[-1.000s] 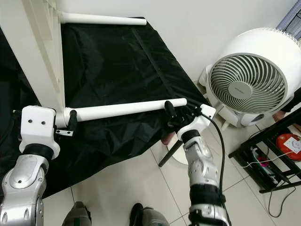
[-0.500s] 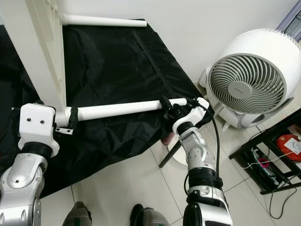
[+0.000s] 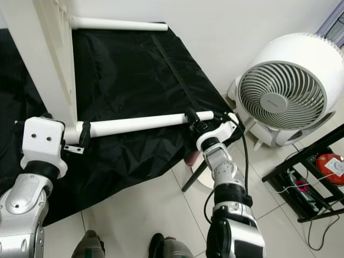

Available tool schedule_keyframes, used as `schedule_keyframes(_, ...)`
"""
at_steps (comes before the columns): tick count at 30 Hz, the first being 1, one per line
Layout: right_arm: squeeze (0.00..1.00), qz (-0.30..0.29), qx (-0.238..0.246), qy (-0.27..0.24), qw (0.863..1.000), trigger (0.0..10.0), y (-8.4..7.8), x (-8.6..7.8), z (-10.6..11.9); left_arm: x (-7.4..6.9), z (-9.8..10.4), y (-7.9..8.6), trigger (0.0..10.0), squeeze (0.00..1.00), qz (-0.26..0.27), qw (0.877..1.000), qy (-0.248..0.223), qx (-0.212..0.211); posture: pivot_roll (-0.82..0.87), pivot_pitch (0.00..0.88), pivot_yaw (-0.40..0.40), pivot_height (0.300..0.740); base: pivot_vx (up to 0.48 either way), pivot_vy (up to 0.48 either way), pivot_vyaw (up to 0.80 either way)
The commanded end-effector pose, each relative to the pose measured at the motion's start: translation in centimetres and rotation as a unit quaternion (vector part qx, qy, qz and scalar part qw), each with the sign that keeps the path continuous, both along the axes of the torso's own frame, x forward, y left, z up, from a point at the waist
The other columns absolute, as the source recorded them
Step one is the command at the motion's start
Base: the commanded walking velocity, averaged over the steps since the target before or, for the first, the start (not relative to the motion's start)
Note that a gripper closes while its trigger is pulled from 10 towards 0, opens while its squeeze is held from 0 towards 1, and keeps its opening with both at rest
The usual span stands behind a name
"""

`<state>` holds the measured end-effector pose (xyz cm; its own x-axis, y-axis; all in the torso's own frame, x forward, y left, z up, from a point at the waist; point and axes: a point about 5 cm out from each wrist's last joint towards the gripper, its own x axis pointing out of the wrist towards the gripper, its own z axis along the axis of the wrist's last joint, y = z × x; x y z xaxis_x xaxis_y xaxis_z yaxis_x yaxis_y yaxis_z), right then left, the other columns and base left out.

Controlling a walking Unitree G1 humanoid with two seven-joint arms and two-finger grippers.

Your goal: Building children table

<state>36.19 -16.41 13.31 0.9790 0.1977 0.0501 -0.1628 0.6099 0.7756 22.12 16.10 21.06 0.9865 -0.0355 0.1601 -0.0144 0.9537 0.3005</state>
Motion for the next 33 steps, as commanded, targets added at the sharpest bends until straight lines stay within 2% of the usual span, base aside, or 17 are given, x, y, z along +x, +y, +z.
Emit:
schedule_keyframes(1, 0.00, -0.017, 0.017, 0.011, 1.000, 10.0, -0.6, 0.5, 0.0, 0.0, 0.7, -0.6, 10.0, 0.00, -0.019, 1.000, -0.023, 0.006, 0.24, 0.125, -0.115, 0.740, 0.000, 0.000, 0.00)
schedule_keyframes(2, 0.00, -0.022, 0.023, 0.009, 0.999, 10.0, -0.7, 0.9, 0.4, 0.0, 0.7, -0.6, 10.0, 0.00, -0.019, 1.000, -0.024, 0.007, 0.25, 0.124, -0.116, 0.740, 0.000, 0.000, 0.00)
schedule_keyframes(5, 0.00, -0.022, 0.023, 0.009, 0.999, 10.0, -0.7, 0.9, 0.4, 0.0, 0.7, -0.6, 10.0, 0.00, -0.019, 1.000, -0.024, 0.007, 0.25, 0.124, -0.116, 0.740, 0.000, 0.000, 0.00)
schedule_keyframes(8, 0.00, -0.036, 0.027, 0.002, 0.999, 10.0, -1.4, 1.9, 1.4, 0.1, 0.8, -0.6, 10.0, 0.00, -0.020, 0.999, -0.026, 0.009, 0.25, 0.120, -0.119, 0.740, 0.000, 0.000, 0.00)
schedule_keyframes(10, 0.00, -0.036, 0.027, 0.002, 0.999, 10.0, -1.4, 1.9, 1.4, 0.1, 0.8, -0.6, 10.0, 0.00, -0.020, 0.999, -0.026, 0.009, 0.25, 0.120, -0.119, 0.740, 0.000, 0.000, 0.00)
schedule_keyframes(12, 0.00, -0.051, 0.027, -0.010, 0.998, 10.0, -2.2, 2.5, 2.5, 0.1, 0.9, -0.7, 10.0, 0.00, -0.020, 0.999, -0.029, 0.011, 0.26, 0.118, -0.124, 0.740, 0.000, 0.000, 0.00)
schedule_keyframes(14, 0.00, -0.051, 0.027, -0.010, 0.998, 10.0, -2.2, 2.5, 2.5, 0.1, 0.9, -0.7, 10.0, 0.00, -0.020, 0.999, -0.029, 0.011, 0.26, 0.118, -0.124, 0.740, 0.000, 0.000, 0.00)
schedule_keyframes(16, 0.00, -0.077, 0.009, -0.022, 0.997, 10.0, -3.3, 2.6, 3.0, -0.1, 0.9, -0.8, 10.0, 0.00, -0.022, 0.999, -0.030, 0.009, 0.27, 0.116, -0.128, 0.740, 0.000, 0.000, 0.00)
schedule_keyframes(22, 0.00, -0.094, -0.010, -0.023, 0.995, 10.0, -3.8, 2.3, 2.6, -0.2, 0.8, -0.9, 10.0, 0.00, -0.030, 0.999, -0.028, 0.013, 0.27, 0.112, -0.129, 0.740, 0.000, 0.000, 0.00)
schedule_keyframes(23, 0.00, -0.094, -0.040, -0.029, 0.994, 10.0, -3.5, 2.1, 2.4, -0.3, 0.7, -1.0, 10.0, 0.00, -0.036, 0.999, -0.025, 0.012, 0.27, 0.110, -0.126, 0.740, 0.000, 0.000, 0.00)
schedule_keyframes(24, 0.00, -0.094, -0.040, -0.029, 0.994, 10.0, -3.5, 2.1, 2.4, -0.3, 0.7, -1.0, 10.0, 0.00, -0.036, 0.999, -0.025, 0.012, 0.27, 0.110, -0.126, 0.740, 0.000, 0.000, 0.00)
schedule_keyframes(25, 0.00, -0.093, -0.065, -0.037, 0.993, 10.0, -3.2, 1.9, 2.3, -0.3, 0.6, -1.1, 10.0, 0.00, -0.041, 0.999, -0.023, 0.009, 0.27, 0.109, -0.125, 0.740, 0.000, 0.000, 0.00)
schedule_keyframes(27, 0.00, -0.080, -0.116, -0.064, 0.988, 10.0, -1.9, 1.7, 2.3, -0.2, 0.6, -1.3, 10.0, 0.00, -0.052, 0.998, -0.023, -0.003, 0.26, 0.105, -0.121, 0.740, 0.000, 0.000, 0.00)
schedule_keyframes(29, 0.00, -0.080, -0.116, -0.064, 0.988, 10.0, -1.9, 1.7, 2.3, -0.2, 0.6, -1.3, 10.0, 0.00, -0.052, 0.998, -0.023, -0.003, 0.26, 0.105, -0.121, 0.740, 0.000, 0.000, 0.00)
schedule_keyframes(30, 0.00, -0.071, -0.138, -0.087, 0.984, 10.0, -1.0, 1.6, 2.7, -0.1, 0.6, -1.4, 10.0, 0.00, -0.057, 0.998, -0.021, -0.011, 0.26, 0.101, -0.118, 0.740, 0.000, 0.000, 0.00)
schedule_keyframes(32, 0.00, -0.071, -0.138, -0.087, 0.984, 10.0, -1.0, 1.6, 2.7, -0.1, 0.6, -1.4, 10.0, 0.00, -0.057, 0.998, -0.021, -0.011, 0.26, 0.101, -0.118, 0.740, 0.000, 0.000, 0.00)
schedule_keyframes(33, 0.00, -0.062, -0.157, -0.112, 0.979, 10.0, 0.3, 1.5, 3.3, 0.0, 0.4, -1.4, 10.0, 0.00, -0.059, 0.998, -0.016, -0.014, 0.25, 0.099, -0.117, 0.740, 0.000, 0.000, 0.00)
